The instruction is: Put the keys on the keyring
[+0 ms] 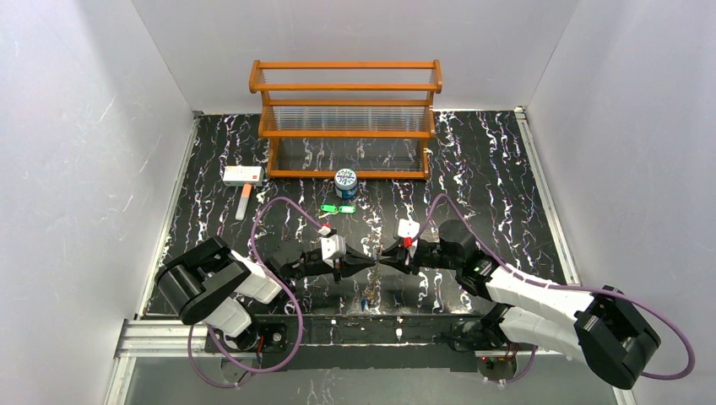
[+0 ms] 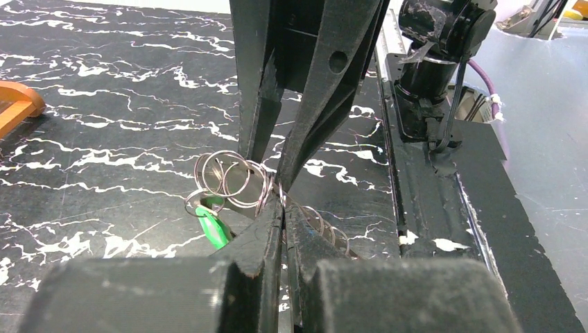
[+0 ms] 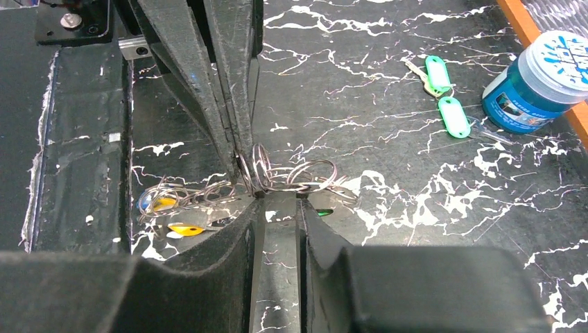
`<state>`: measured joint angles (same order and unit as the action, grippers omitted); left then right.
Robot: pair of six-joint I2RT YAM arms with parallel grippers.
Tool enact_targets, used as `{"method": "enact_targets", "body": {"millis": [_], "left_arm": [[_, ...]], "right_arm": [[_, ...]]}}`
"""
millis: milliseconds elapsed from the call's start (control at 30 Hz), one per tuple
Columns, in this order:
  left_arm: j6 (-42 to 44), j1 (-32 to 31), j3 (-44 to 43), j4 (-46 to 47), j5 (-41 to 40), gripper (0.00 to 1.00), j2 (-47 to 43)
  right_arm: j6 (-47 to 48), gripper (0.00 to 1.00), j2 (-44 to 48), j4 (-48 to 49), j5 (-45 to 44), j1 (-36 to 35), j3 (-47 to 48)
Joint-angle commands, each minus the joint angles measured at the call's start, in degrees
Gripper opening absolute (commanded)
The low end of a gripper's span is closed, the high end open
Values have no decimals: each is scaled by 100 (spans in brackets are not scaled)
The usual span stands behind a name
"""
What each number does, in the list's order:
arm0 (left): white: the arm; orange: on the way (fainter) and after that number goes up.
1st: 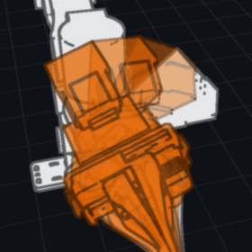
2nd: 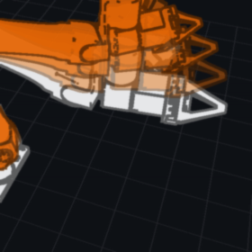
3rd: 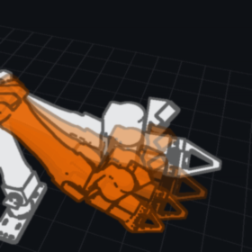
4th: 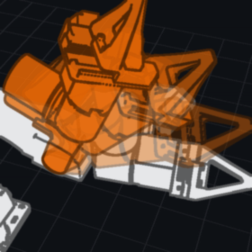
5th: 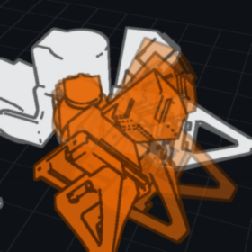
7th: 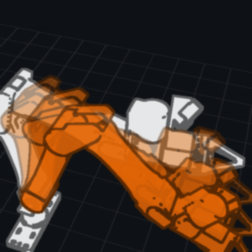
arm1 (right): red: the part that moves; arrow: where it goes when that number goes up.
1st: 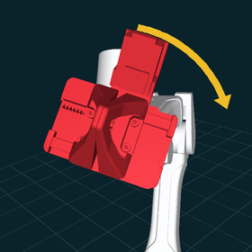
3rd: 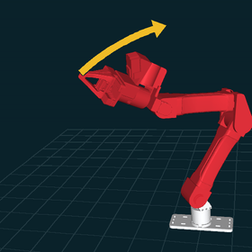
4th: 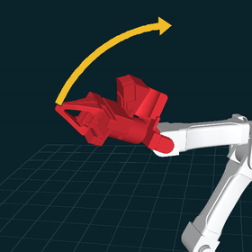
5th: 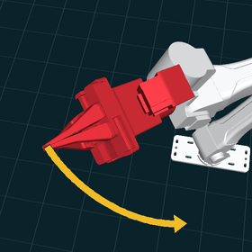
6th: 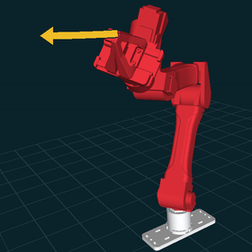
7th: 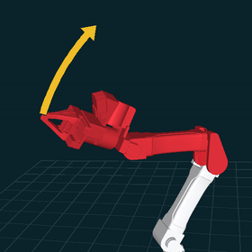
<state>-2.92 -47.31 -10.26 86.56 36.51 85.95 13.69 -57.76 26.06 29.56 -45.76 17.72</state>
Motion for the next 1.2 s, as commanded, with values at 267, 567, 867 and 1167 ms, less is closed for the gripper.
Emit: {"method": "enact_targets", "body": {"millis": [267, 567, 867, 1167], "left_arm": [[153, 27, -168, 500, 322, 0, 50], [260, 28, 54, 507, -74, 0, -54], [1554, 28, 117, -2378, -1269, 0, -1966], [2448, 17, -776, -5600, -2397, 0, -2924]], "right_arm": [[28, 35, 138, 216, 74, 25, -43], [8, 36, 123, 127, 53, 23, 31], [-317, 66, 350, 313, -485, 31, -130], [-1666, 94, 251, 762, -1687, 50, -179]]}}
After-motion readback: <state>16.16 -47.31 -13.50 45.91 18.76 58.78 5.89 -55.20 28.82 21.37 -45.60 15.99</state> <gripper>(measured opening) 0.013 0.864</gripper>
